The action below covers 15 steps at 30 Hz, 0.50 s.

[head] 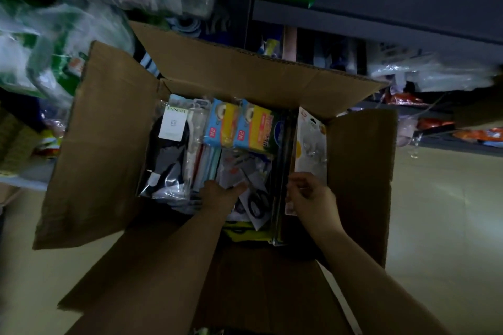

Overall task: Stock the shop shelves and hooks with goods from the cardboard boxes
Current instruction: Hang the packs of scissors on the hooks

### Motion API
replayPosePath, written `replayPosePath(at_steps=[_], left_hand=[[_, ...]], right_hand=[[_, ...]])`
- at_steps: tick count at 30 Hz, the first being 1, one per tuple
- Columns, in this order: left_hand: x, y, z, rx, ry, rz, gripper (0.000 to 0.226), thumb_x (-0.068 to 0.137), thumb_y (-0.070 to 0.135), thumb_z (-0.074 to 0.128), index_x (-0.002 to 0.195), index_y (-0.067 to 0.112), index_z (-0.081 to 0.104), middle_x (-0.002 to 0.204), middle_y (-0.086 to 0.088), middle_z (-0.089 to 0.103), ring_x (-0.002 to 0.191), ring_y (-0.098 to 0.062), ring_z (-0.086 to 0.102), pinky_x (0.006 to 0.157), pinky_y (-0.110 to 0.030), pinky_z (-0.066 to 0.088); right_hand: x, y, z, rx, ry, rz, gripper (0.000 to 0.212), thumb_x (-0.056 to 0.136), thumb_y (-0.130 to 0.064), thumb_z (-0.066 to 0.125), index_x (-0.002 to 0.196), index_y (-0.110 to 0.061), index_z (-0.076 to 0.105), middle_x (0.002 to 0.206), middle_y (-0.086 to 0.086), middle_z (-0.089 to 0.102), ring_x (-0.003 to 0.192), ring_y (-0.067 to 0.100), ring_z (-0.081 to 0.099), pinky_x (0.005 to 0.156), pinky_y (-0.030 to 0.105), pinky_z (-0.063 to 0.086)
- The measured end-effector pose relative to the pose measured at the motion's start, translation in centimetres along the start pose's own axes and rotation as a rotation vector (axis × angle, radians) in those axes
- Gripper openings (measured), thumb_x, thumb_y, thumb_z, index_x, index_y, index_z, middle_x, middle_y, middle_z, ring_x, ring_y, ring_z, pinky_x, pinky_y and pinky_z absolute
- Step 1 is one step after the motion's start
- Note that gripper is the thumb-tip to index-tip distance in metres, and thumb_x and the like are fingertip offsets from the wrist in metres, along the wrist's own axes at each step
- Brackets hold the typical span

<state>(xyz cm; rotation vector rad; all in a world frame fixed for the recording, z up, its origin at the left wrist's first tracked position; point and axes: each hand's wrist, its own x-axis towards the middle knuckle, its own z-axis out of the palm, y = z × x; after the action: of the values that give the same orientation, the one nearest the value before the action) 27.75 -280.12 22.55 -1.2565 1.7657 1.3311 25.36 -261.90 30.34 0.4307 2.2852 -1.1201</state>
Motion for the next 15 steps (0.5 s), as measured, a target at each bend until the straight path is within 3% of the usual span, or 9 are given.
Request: replayPosePath(at_steps=[2,4,6,8,9,11,13,15], left_hand=[[0.6,0.0,0.4,-0.047,0.027,0.008,0.088,0.062,0.048,0.082,0.123,-0.007,0.050,0.124,-0.019,0.057,0.104,-0.033,0.060,0.080,-0.036,0.055],[0.7,0.2,0.8,-0.067,0.008,-0.004,0.059,0.073,0.034,0.079,0.109,-0.004,0.053,0.107,-0.015,0.060,0.092,-0.029,0.059,0.077,-0.036,0.053],[0.5,0.3,0.9,-0.044,-0.020,-0.014,0.025,0.083,0.021,0.072,0.087,0.005,0.053,0.090,-0.013,0.057,0.083,-0.027,0.055,0.078,-0.038,0.051],[0.5,0.0,0.8,-0.074,-0.022,-0.013,0.025,0.086,0.016,0.068,0.068,0.010,0.051,0.078,-0.013,0.055,0.076,-0.028,0.053,0.079,-0.040,0.050],[0.4,-0.1,0.6,-0.111,-0.023,-0.006,0.025,0.087,0.014,0.067,0.067,0.009,0.053,0.078,-0.014,0.055,0.074,-0.028,0.053,0.078,-0.040,0.049],[0.1,-0.2,0.0,-0.151,-0.030,-0.003,0.013,0.089,0.012,0.064,0.086,-0.001,0.062,0.090,-0.016,0.059,0.077,-0.027,0.054,0.077,-0.037,0.047],[-0.3,-0.3,-0.8,-0.192,-0.048,0.019,0.018,0.091,0.009,0.062,0.105,-0.001,0.062,0.093,-0.014,0.061,0.072,-0.023,0.054,0.071,-0.034,0.045],[-0.8,-0.5,-1.9,-0.198,-0.032,0.055,0.027,0.090,0.007,0.062,0.113,-0.006,0.060,0.102,-0.019,0.064,0.082,-0.024,0.057,0.076,-0.035,0.048]], right_hand=[[0.2,0.5,-0.4,-0.010,-0.002,-0.002,0.014,0.095,-0.024,0.056,0.107,-0.025,0.063,0.093,-0.006,0.068,0.085,0.011,0.067,0.072,0.031,0.058],[0.3,0.7,-0.7,-0.007,-0.008,-0.015,0.015,0.095,-0.025,0.057,0.108,-0.024,0.065,0.093,-0.007,0.068,0.085,0.010,0.067,0.072,0.029,0.057],[0.2,0.9,-0.9,0.006,-0.018,-0.029,0.013,0.094,-0.026,0.058,0.105,-0.026,0.065,0.089,-0.008,0.068,0.083,0.007,0.066,0.065,0.019,0.052],[0.1,0.9,-1.0,0.019,-0.028,-0.030,0.012,0.094,-0.025,0.058,0.105,-0.025,0.064,0.088,-0.007,0.068,0.082,0.005,0.065,0.059,0.012,0.047],[0.1,0.9,-1.0,0.022,-0.034,-0.029,0.012,0.095,-0.024,0.058,0.105,-0.025,0.064,0.089,-0.006,0.068,0.082,0.006,0.065,0.060,0.012,0.048],[0.1,0.8,-0.9,0.024,-0.046,-0.035,0.013,0.095,-0.022,0.056,0.106,-0.024,0.063,0.092,-0.004,0.069,0.085,0.009,0.066,0.065,0.018,0.052],[0.0,0.4,-0.8,0.019,-0.057,-0.050,0.014,0.096,-0.020,0.055,0.106,-0.025,0.062,0.092,-0.003,0.068,0.084,0.010,0.065,0.065,0.019,0.051],[-0.3,-0.4,-0.7,0.009,-0.069,-0.078,0.014,0.096,-0.020,0.054,0.106,-0.026,0.061,0.091,-0.003,0.067,0.083,0.011,0.064,0.062,0.019,0.050]])
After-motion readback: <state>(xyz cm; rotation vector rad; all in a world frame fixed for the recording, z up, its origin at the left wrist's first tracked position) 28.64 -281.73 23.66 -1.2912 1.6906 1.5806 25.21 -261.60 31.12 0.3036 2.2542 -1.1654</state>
